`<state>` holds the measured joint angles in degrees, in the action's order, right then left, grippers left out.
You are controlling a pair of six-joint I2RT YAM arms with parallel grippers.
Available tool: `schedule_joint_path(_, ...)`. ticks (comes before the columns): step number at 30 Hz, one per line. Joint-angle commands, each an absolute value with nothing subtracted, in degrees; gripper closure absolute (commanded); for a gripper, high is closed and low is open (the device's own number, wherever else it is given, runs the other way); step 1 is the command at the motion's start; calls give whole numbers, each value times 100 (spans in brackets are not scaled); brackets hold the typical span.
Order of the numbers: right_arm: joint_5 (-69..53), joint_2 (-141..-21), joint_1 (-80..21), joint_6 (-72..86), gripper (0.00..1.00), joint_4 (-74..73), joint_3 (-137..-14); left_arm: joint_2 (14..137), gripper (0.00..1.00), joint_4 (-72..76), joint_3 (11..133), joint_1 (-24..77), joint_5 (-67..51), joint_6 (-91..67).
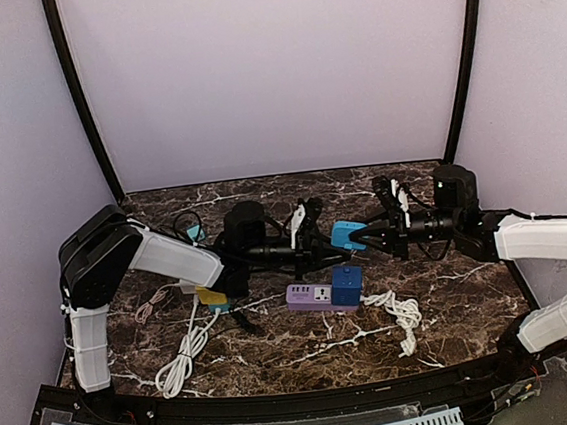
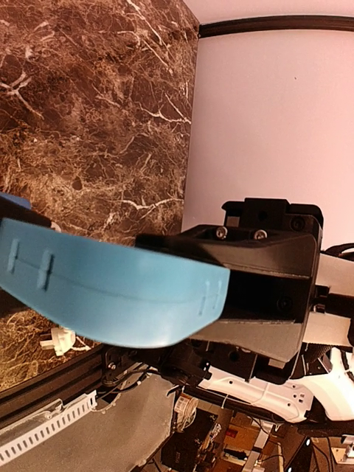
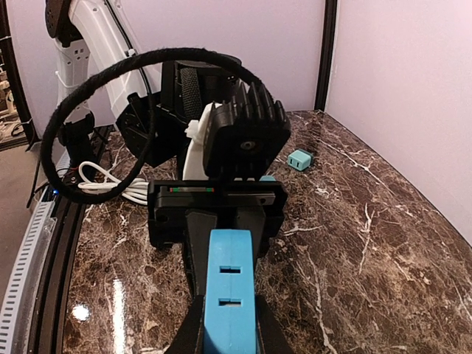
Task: Insert the plug
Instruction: Adjust the plug.
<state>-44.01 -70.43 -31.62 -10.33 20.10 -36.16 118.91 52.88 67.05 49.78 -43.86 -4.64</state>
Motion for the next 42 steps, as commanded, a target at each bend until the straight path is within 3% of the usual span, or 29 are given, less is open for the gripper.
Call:
schedule_joint_path(1, -4443, -6928, -3164, -1001, 100, 2154, -3744, 11714, 99, 5405, 6601, 5007, -4440, -425)
schedule_joint_path(9, -4558, -6875, -3147, -1018, 100, 2049, -3764, 11690, 99, 5447, 6562, 5015, -4332, -379)
schedule_joint_path(11, -4538, -6882, -3133, -1034, 100, 1987, -3763, 11666, 86, 5449, 6542, 5015, -4324, -373)
schedule_joint_path(12, -4523, -6864, -3123, -1051, 100, 1959, -3762, 11652, 70, 5453, 6511, 5011, -4320, -368)
schedule_joint_path(14, -4518, -6837, -3087, -1092, 100, 1899, -3754, 11589, 56, 5453, 6441, 5018, -4298, -355)
schedule_joint_path(19, -4740, -6864, -2996, -1191, 100, 1713, -3776, 11408, 53, 5447, 6278, 5015, -4271, -372)
schedule_joint_path(27, -4860, -7009, -2985, -1205, 100, 1591, -3835, 11295, 63, 5691, 6368, 5018, -4136, -471)
schedule_joint_path(35, -5009, -7189, -2988, -1209, 100, 1523, -3931, 11300, 87, 5653, 6369, 5035, -4049, -488)
schedule_joint_path(36, -5023, -7223, -2984, -1217, 100, 1498, -3950, 11302, 95, 5643, 6365, 5036, -4050, -460)
schedule_joint_path(39, -5098, -7320, -2984, -1207, 100, 1402, -4039, 11316, 99, 5654, 6363, 5034, -4053, -446)
schedule_joint_path(42, -5082, -7362, -2981, -1163, 80, 1303, -4094, 11328, 99, 5680, 6373, 5030, -4049, -427)
